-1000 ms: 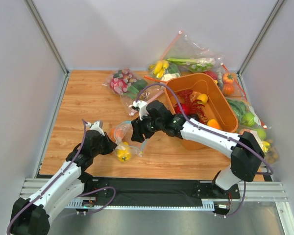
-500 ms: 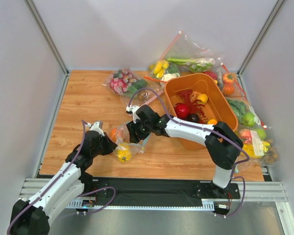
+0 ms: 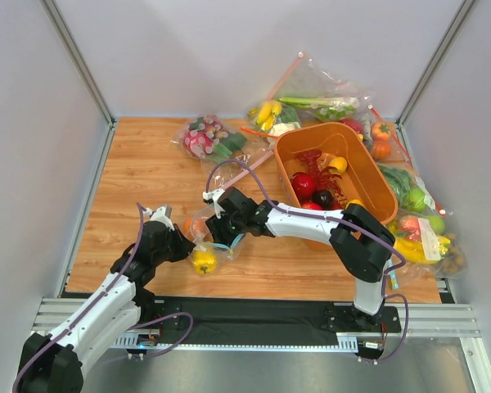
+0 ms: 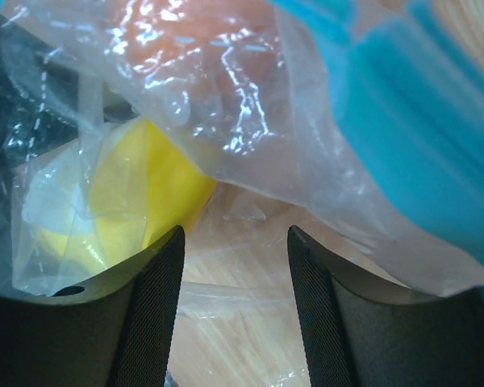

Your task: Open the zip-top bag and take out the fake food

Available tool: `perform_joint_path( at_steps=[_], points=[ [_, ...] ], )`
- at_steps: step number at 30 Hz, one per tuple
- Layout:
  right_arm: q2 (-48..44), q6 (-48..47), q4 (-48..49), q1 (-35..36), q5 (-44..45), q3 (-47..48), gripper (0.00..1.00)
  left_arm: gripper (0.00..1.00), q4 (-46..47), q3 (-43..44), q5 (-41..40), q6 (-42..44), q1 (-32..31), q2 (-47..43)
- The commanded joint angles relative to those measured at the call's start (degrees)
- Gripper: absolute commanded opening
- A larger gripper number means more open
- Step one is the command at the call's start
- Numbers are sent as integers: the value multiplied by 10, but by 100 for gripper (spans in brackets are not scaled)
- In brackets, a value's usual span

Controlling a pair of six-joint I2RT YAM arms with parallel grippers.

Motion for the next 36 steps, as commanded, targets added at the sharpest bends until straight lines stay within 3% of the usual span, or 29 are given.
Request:
perform_joint_path(
  at_steps=[1, 18, 25, 36],
  points=[
    [-20, 17, 14, 6, -43, -3, 56, 0, 12, -11, 2, -7, 2, 4],
    [-16, 61, 41, 16, -159, 5, 59, 0, 14, -17, -5, -15, 2, -2],
    [-13, 49, 64, 37, -196, 5, 70, 0, 18, -19, -5, -15, 2, -1],
    [30, 2, 88, 66, -132, -9, 81, 0, 11, -18, 1, -14, 2, -9]
  ],
)
